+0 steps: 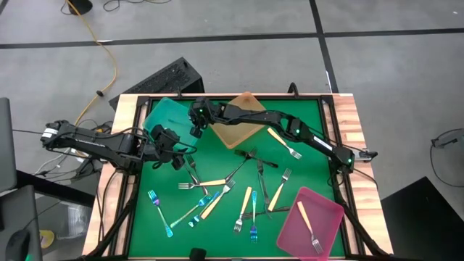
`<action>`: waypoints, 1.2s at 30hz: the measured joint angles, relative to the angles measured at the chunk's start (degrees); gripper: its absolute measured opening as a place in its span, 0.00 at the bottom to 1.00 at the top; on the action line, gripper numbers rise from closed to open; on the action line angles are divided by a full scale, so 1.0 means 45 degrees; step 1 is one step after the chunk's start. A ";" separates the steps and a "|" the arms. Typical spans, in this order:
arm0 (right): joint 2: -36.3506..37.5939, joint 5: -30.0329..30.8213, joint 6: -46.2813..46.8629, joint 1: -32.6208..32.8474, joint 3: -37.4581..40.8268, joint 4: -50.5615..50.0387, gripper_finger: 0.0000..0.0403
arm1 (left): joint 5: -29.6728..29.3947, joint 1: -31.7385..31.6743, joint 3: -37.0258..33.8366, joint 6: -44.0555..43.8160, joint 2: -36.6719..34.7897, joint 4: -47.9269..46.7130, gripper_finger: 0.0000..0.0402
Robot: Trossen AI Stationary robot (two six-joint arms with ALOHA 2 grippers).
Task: Sort silverware by color (type)
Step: Put the black fork into the yellow bin
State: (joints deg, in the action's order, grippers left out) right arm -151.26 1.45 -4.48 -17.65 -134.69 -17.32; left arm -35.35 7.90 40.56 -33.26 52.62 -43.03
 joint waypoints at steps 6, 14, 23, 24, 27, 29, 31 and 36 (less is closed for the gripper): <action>0.0085 -0.0013 -0.0008 0.0000 0.0000 -0.0094 0.15 | -0.0005 0.0000 0.0000 0.0000 0.0000 0.0000 0.67; 0.1313 -0.0023 -0.0282 0.0024 -0.0009 -0.1068 0.16 | 0.0000 0.0000 0.0000 -0.0005 0.0000 -0.0002 0.67; 0.3844 -0.0010 -0.0688 0.0186 -0.0019 -0.7064 0.16 | 0.0010 0.0000 -0.0043 0.0533 0.0000 0.0058 0.67; 0.4177 -0.0008 -0.0688 0.0192 -0.0009 -0.7954 0.16 | 0.0032 0.0000 -0.0109 0.0612 0.0000 0.0090 0.67; 0.5125 -0.0008 -0.0737 0.0340 -0.0005 -0.9793 0.16 | 0.0065 0.0000 -0.0344 0.0660 0.0003 0.0120 0.67; 0.5798 -0.0008 -0.0958 0.0503 -0.0005 -1.1091 0.16 | 0.0140 0.0000 -0.0528 0.0627 0.0000 0.0131 0.67; 0.6421 -0.0008 -0.1277 0.0709 -0.0015 -1.1864 0.16 | 0.0381 0.0007 -0.0688 0.0774 0.0005 0.0150 0.67; 0.7831 -0.0008 -0.1872 0.1304 -0.0015 -1.3560 0.16 | 0.2488 0.0110 -0.1473 0.3250 0.0000 0.1997 0.67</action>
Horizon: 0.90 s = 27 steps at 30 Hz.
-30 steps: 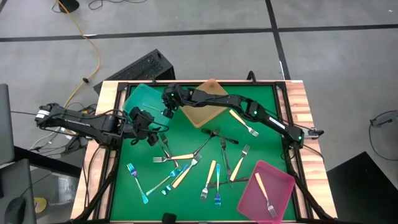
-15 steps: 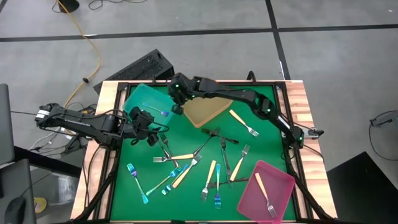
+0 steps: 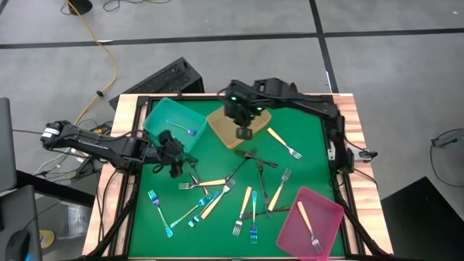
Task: Sort silverware by color (type)
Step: Put the black fork into the yellow bin
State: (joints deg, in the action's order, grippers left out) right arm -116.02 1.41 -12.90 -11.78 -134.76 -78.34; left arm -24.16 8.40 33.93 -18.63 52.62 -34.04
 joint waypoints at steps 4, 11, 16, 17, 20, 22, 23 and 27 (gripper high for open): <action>0.0863 0.0003 0.0084 0.0511 0.0000 -0.0613 0.16 | 0.1458 0.0113 -0.1089 0.2654 0.0001 0.2284 0.67; 0.1423 0.0005 0.0183 0.1376 0.0000 -0.0836 0.16 | 0.2182 0.0108 -0.2471 0.5723 0.0000 0.3258 0.67; 0.1313 0.0008 0.0183 0.1662 0.0010 -0.1183 0.16 | 0.2755 0.0108 -0.3226 0.6958 0.0005 0.3593 0.67; 0.1232 0.0010 0.0183 0.1705 0.0005 -0.1215 0.16 | 0.2753 0.0108 -0.3313 0.7059 0.0005 0.3701 0.67; 0.1110 0.0014 0.0185 0.1733 0.0027 -0.1389 0.16 | 0.2692 0.0104 -0.3604 0.7287 0.0005 0.4146 0.67; 0.1106 0.0015 0.0187 0.1737 0.0032 -0.1388 0.16 | 0.2583 0.0104 -0.3741 0.7333 0.0005 0.4403 0.67; 0.1134 0.0015 0.0187 0.1742 0.0023 -0.1383 0.16 | 0.2515 0.0104 -0.3830 0.7333 0.0005 0.4492 0.67; 0.1140 0.0015 0.0300 0.1737 0.0010 -0.1371 0.16 | 0.2515 0.0099 -0.3863 0.7168 0.0026 0.4571 0.67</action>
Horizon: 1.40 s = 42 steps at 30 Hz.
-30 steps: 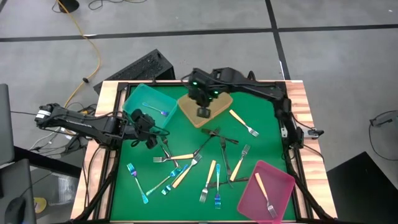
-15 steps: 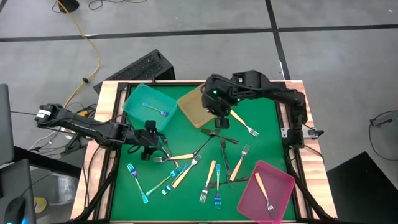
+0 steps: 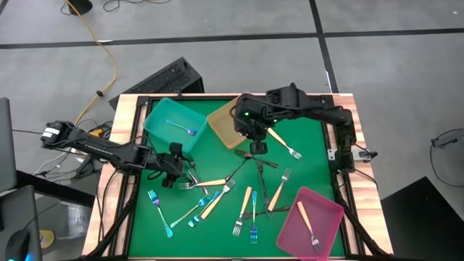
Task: Sort silverware by color (type)
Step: Put the black fork into the yellow bin
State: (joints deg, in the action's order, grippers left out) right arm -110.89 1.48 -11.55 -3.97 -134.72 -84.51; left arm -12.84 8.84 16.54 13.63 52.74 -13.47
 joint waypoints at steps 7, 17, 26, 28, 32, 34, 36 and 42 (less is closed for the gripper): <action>-0.0007 0.0005 0.0133 0.0000 0.0000 -0.0109 0.16 | 0.0423 0.0003 0.0003 0.0194 0.1319 -0.0058 0.67; -0.0005 0.0005 0.0131 0.0015 0.0000 -0.0092 0.16 | 0.0486 0.0005 0.0205 0.0032 0.3255 0.1243 0.65; -0.0008 0.0010 0.0141 0.0053 0.0000 -0.0078 0.16 | 0.0487 0.0034 0.0196 -0.0539 0.3268 0.0876 0.34; -0.0005 0.0010 0.0246 0.0049 0.0000 -0.0073 0.16 | 0.0423 0.0034 0.0192 -0.0491 0.3277 0.0811 0.25; -0.0007 0.0012 0.0374 0.0069 0.0000 -0.0073 0.16 | 0.0171 0.0024 0.0163 -0.0274 0.3287 0.0801 0.08; -0.0005 0.0024 0.0368 0.0124 0.0000 -0.0073 0.16 | -0.0157 -0.0016 0.0144 -0.0272 0.3298 0.0854 0.03; -0.0005 0.0024 0.0364 0.0174 0.0000 -0.0073 0.16 | -0.0236 -0.0019 0.0144 -0.0272 0.3302 0.0974 0.02; -0.0005 0.0024 0.0359 0.0233 0.0000 -0.0078 0.16 | 0.0186 -0.0010 0.0090 -0.0785 0.3330 0.2363 0.00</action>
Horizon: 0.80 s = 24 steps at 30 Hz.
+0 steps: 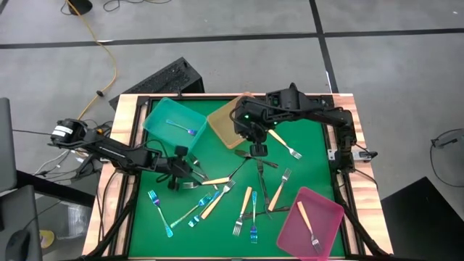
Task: Sort silverware by color (type)
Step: Put the black fork into the yellow bin
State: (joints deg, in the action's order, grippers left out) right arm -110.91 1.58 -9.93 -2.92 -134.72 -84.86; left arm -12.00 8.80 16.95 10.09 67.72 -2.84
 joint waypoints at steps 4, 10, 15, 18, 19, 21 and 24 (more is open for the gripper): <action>0.0000 -0.0005 -0.0219 -0.0010 0.0000 -0.0025 0.16 | 0.0581 0.0013 0.0358 -0.0443 -0.0007 0.0333 0.00; -0.0002 -0.0010 -0.0468 -0.0010 0.0000 -0.0078 0.16 | 0.0510 0.0160 0.1217 -0.0531 -0.0023 0.0453 0.00; 0.0000 -0.0029 -0.0560 -0.0015 0.0000 -0.0520 0.16 | 0.0271 0.0155 0.1854 -0.0737 -0.0035 0.0290 0.00; 0.0000 -0.0034 -0.0372 -0.0019 0.0000 -0.0843 0.16 | 0.0237 0.0155 0.1948 -0.0713 -0.0043 -0.0410 0.00; 0.0000 -0.0034 -0.0279 -0.0019 0.0000 -0.0891 0.16 | 0.0232 0.0155 0.1948 -0.0665 -0.0043 -0.0690 0.00; 0.0000 -0.0034 -0.0125 -0.0012 0.0000 -0.0909 0.16 | 0.0191 0.0155 0.1948 -0.0690 -0.0043 -0.1145 0.00; 0.0000 -0.0038 0.0015 0.0061 0.0000 -0.0923 0.16 | -0.0032 0.0155 0.1948 -0.1240 -0.0043 -0.1542 0.04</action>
State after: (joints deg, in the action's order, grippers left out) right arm -110.91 1.42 -9.87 -2.65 -134.72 -89.01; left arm -12.15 9.50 25.71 4.51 67.53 -9.78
